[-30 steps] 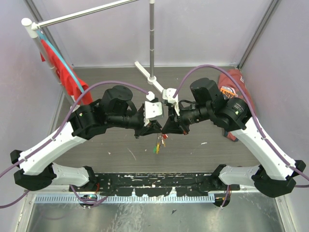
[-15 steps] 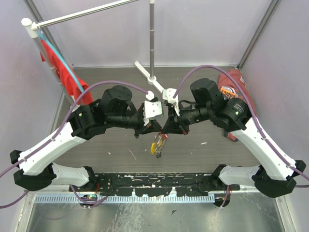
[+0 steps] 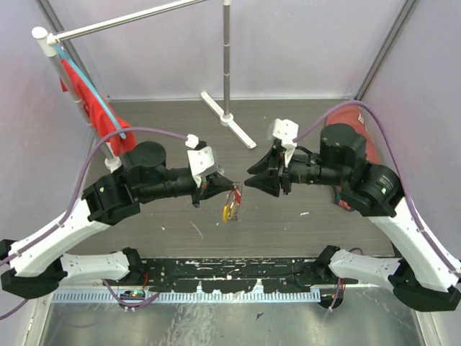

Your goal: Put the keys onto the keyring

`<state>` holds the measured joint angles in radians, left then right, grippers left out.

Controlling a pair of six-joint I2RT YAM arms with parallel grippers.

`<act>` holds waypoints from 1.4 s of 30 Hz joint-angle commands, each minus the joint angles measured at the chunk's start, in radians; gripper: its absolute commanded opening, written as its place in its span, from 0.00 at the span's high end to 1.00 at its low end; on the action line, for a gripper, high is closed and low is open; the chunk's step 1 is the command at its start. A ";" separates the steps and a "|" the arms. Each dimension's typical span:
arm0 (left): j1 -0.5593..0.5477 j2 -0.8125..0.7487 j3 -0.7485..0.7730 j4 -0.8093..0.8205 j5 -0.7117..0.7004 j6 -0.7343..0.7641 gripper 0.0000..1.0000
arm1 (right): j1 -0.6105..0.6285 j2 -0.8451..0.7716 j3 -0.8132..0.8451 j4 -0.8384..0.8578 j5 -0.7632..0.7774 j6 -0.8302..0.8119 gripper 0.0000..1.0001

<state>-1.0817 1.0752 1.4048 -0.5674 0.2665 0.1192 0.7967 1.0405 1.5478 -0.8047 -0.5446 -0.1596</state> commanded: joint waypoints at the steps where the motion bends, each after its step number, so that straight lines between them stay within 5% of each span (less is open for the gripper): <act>1: 0.002 -0.085 -0.099 0.269 -0.063 -0.107 1.00 | 0.005 -0.087 -0.046 0.237 0.140 0.113 0.61; 17: 0.002 -0.229 -0.402 0.951 -0.111 -0.310 1.00 | 0.004 -0.107 -0.124 0.512 0.104 0.364 0.62; 25: 0.002 -0.237 -0.420 1.059 -0.089 -0.323 1.00 | 0.004 -0.102 -0.119 0.521 0.050 0.357 0.73; 42: 0.003 -0.182 -0.379 1.074 0.021 -0.364 1.00 | 0.005 -0.106 -0.179 0.680 -0.198 0.335 0.67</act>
<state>-1.0805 0.8856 0.9928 0.4450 0.2489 -0.2264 0.7967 0.9237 1.3621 -0.1944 -0.6815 0.1825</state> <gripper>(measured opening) 0.008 0.331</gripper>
